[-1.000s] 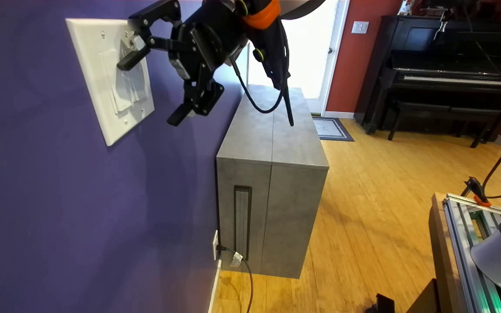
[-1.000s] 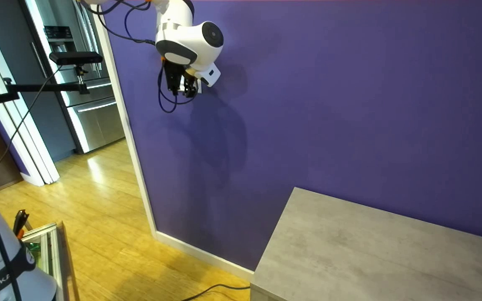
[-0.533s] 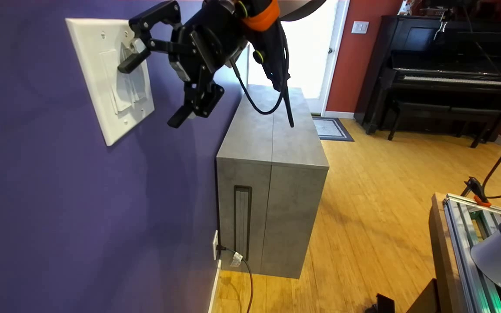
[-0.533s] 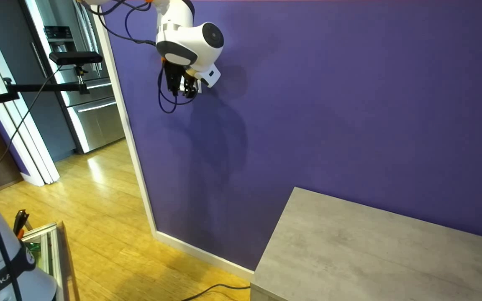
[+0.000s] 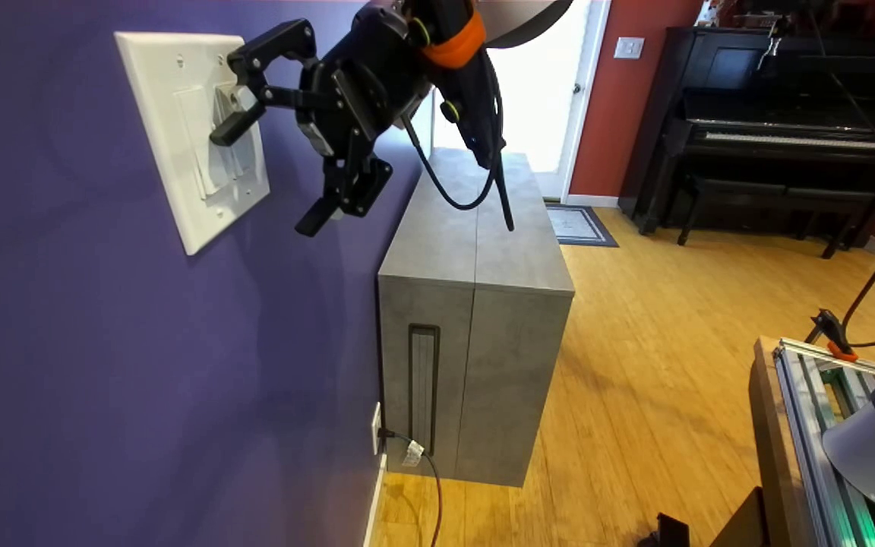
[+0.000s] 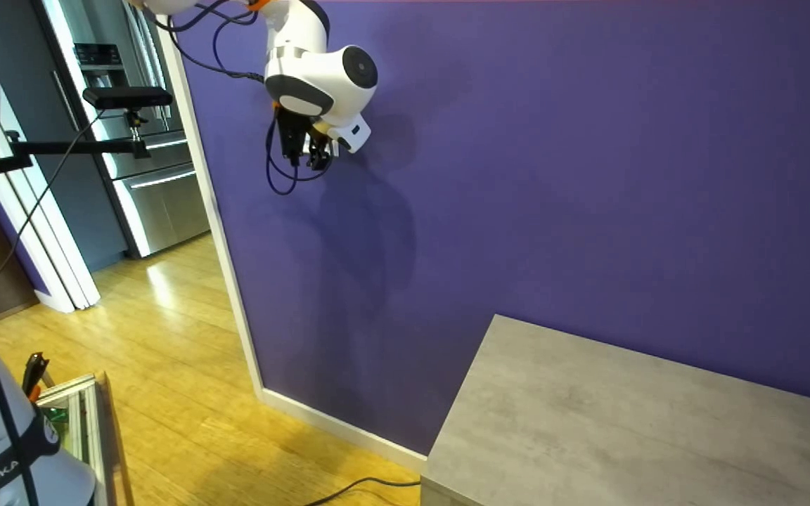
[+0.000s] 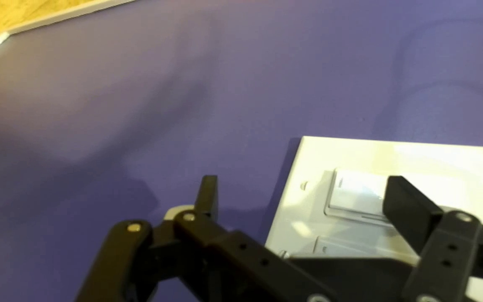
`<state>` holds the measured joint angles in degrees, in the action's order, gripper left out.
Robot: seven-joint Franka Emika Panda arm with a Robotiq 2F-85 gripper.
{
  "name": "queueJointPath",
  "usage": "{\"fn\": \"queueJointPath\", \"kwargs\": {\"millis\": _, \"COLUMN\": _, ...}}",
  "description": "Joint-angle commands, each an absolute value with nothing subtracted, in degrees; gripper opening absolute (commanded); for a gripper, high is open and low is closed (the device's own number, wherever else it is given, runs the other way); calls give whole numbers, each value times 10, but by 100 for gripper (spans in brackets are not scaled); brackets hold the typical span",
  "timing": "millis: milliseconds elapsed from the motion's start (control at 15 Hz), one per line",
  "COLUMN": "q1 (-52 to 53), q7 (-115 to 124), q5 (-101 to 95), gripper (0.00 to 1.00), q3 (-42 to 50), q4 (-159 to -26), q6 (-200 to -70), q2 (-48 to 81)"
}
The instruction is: Switch on the light
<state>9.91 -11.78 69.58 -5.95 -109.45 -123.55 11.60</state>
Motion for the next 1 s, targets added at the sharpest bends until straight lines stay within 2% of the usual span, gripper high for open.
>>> {"fn": "queueJointPath", "kwargs": {"millis": 0, "q1": 92, "q7": -111, "q5": 712, "gripper": 100, "q3": -69, "q4": -1081, "q6": -1239, "q2": 130}}
{"fn": "queueJointPath", "kwargs": {"millis": 933, "q1": 82, "q7": -53, "q5": 710, "gripper": 100, "q3": -64, "q4": -1103, "q6": -1200, "q2": 92}}
